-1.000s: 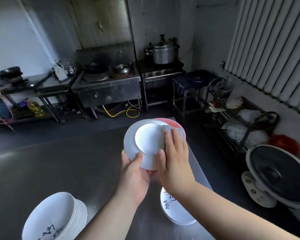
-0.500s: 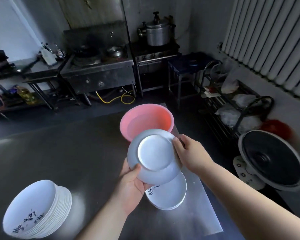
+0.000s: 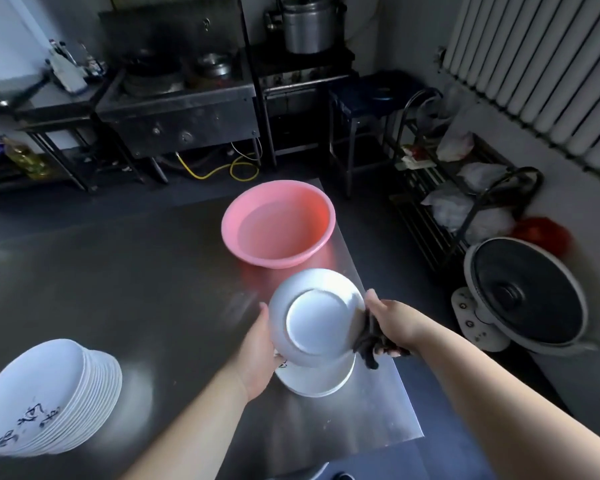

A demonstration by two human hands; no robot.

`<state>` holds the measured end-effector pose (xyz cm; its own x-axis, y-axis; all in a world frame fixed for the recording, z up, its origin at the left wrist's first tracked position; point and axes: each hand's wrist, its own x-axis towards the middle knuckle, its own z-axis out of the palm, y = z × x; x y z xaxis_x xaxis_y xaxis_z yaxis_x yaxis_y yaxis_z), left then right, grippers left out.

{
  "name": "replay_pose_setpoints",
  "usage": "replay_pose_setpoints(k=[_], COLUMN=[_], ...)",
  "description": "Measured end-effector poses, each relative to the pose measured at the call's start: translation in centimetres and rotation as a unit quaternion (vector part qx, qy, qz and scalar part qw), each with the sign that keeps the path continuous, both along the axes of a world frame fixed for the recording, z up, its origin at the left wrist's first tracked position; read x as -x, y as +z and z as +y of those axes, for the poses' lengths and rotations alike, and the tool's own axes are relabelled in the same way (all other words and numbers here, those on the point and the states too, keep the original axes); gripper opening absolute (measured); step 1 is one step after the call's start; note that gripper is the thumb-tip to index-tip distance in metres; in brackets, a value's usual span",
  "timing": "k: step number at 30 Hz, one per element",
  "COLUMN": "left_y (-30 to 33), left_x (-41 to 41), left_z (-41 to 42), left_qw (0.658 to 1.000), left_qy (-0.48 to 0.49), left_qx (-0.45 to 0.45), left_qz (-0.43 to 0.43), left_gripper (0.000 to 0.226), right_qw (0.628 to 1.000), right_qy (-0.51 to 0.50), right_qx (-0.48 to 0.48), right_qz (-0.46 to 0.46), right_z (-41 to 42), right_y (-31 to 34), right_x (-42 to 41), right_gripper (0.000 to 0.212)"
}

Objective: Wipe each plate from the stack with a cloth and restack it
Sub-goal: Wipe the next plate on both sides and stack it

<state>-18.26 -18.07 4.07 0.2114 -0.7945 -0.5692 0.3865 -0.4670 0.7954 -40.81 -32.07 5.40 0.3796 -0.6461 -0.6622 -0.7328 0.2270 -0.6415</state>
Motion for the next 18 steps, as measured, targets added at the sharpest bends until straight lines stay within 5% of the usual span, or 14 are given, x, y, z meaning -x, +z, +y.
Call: replay_pose_setpoints(k=[3, 7, 13, 18], left_y=[-0.5, -1.4, -3.2, -5.1], left_x=[-0.4, -1.2, -1.3, -1.1], left_z=[-0.8, -0.5, 0.2, 0.1], left_qw=[1.0, 0.985, 0.859, 0.836], left_qy=[-0.01, -0.083, -0.236, -0.221], left_qx=[-0.011, -0.08, -0.163, -0.165], left_qz=[-0.002, -0.127, -0.423, -0.474], left_gripper=[0.081, 0.049, 0.011, 0.055], right_qw=[0.998, 0.993, 0.987, 0.975], right_qy=[-0.009, -0.023, 0.049, 0.093], right_qx=[-0.006, 0.096, 0.151, 0.194], right_qz=[-0.055, -0.061, 0.009, 0.062], right_z=[0.2, 0.4, 1.2, 1.2], right_y=[-0.1, -3.0, -5.8, -6.5], right_x=[-0.2, 0.1, -1.1, -2.1], right_gripper=[0.078, 0.013, 0.027, 0.037])
